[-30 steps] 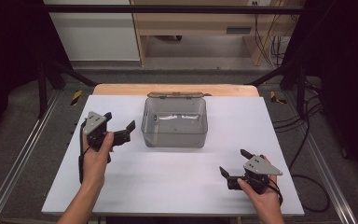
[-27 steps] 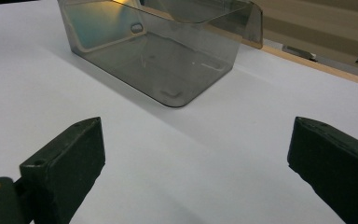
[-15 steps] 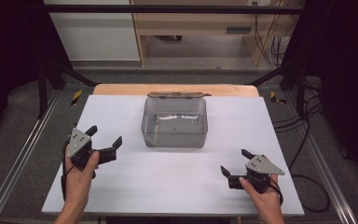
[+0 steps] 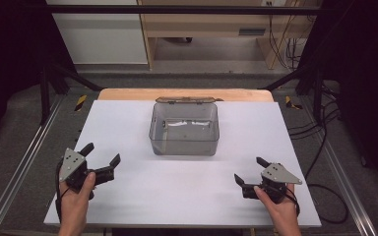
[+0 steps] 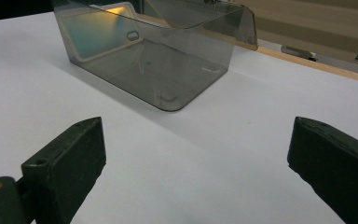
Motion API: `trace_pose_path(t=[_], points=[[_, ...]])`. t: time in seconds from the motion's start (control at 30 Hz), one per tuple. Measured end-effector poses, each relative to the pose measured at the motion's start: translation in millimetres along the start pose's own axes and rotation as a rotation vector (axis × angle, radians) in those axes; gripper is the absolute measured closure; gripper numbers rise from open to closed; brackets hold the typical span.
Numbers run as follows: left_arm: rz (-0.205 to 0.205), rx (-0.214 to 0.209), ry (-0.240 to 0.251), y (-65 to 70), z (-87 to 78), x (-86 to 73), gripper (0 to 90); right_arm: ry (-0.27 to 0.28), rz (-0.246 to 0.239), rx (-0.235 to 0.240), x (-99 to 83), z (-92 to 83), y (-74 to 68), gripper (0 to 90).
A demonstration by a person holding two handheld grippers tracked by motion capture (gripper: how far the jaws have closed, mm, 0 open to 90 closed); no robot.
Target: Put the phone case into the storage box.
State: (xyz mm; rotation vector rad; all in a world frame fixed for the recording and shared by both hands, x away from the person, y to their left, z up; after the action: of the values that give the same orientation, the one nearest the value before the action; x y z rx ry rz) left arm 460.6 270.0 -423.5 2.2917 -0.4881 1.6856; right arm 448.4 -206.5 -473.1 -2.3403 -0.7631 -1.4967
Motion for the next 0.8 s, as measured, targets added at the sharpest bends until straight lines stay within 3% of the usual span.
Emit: trace_pose_path(t=[0.4,0.8], points=[[-0.012,-0.023,0.007,-3.7,-6.3,-13.9,1.7,0.011,0.013,0.011,0.2,-0.2,0.2,4.8],[-0.006,-0.107,0.040,15.2,2.1,-24.7,1.8,0.128,0.050,-0.026,3.2,-5.4,10.4,5.4]])
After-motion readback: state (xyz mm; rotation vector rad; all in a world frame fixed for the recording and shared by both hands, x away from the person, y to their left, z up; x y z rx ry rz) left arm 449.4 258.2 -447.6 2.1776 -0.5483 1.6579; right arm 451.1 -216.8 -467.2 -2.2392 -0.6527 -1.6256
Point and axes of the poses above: each handheld gripper's, and its own axes: z roughly forward along the jaws, x roughly out of its top, y roughly to its right, the point moved 5 cm from there along z, roughly forward along the jaws, and after that the axes turned 6 degrees about -y, right-handed, at the moved point
